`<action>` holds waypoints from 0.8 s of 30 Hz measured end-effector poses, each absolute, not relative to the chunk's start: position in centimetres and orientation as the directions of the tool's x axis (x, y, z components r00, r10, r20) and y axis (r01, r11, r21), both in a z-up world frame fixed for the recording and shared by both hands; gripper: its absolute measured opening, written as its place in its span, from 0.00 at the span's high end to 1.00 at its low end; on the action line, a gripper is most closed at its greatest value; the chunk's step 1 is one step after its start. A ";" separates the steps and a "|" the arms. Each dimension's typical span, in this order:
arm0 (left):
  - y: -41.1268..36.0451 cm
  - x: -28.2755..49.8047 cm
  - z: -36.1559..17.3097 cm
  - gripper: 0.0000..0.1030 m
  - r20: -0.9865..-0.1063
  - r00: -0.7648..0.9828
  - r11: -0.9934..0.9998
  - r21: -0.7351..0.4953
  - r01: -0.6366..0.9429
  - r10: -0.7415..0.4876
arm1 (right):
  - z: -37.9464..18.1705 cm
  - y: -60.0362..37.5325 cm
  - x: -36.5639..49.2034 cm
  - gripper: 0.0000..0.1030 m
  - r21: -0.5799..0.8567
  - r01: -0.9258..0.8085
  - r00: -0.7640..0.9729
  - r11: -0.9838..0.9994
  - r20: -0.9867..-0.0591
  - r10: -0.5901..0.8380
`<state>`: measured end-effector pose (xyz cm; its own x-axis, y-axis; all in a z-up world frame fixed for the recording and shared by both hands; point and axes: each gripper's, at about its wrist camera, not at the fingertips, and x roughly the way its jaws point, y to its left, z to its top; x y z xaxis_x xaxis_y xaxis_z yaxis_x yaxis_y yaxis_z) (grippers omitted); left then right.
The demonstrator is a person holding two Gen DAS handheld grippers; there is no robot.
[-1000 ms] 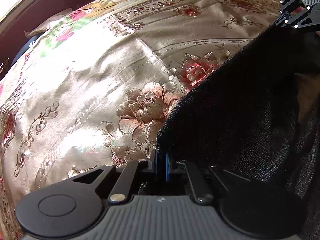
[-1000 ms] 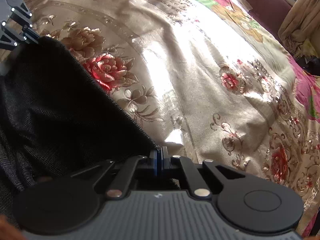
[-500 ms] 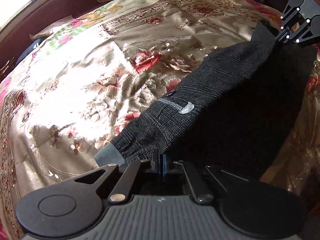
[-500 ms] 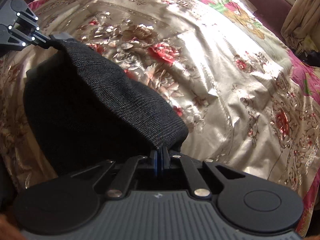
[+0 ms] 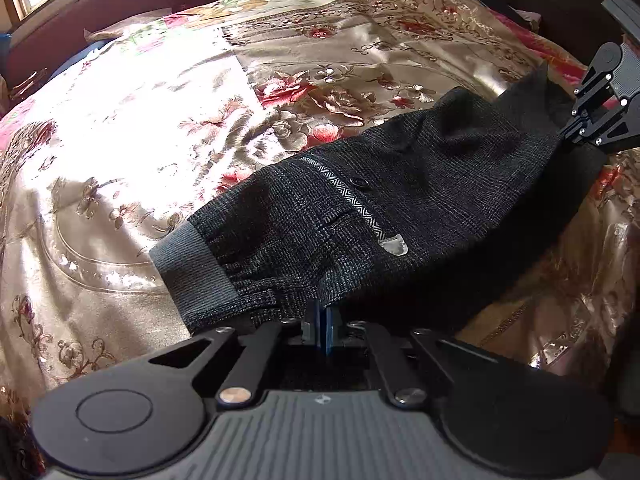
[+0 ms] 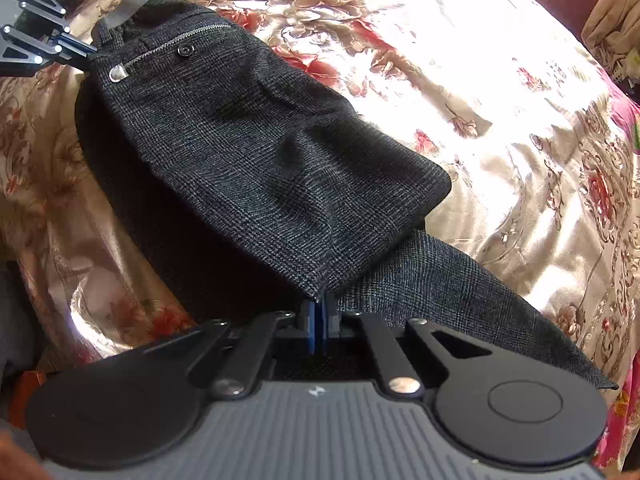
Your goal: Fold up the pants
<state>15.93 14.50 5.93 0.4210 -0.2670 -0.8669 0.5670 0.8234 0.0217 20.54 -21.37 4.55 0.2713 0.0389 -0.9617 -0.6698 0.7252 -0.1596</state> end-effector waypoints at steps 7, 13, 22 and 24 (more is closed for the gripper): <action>15.2 14.0 1.2 0.82 -0.932 0.303 0.840 -0.003 0.542 -0.199 | -2.1 -19.5 18.4 0.90 -0.138 -0.743 0.143 0.655 -0.989 -0.046; 16.8 13.6 4.8 0.82 -0.906 0.357 0.878 -0.031 0.478 -0.226 | 1.6 -19.8 20.1 0.86 -0.079 -0.714 0.132 0.696 -0.991 0.024; 12.8 17.6 4.2 0.81 -0.833 0.439 0.825 -0.036 0.564 -0.336 | 7.2 -21.0 30.0 0.57 0.129 -0.504 0.252 0.854 -0.924 0.289; 11.9 17.8 2.6 0.81 -0.856 0.402 0.812 -0.036 0.583 -0.326 | 6.2 -21.3 32.0 0.53 0.144 -0.494 0.268 0.858 -0.913 0.308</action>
<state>17.79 11.88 2.61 0.4016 -0.3263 -0.8558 0.5831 0.8116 -0.0358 31.99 -21.28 6.19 0.2679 0.3078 -0.9129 -0.4937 0.8576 0.1443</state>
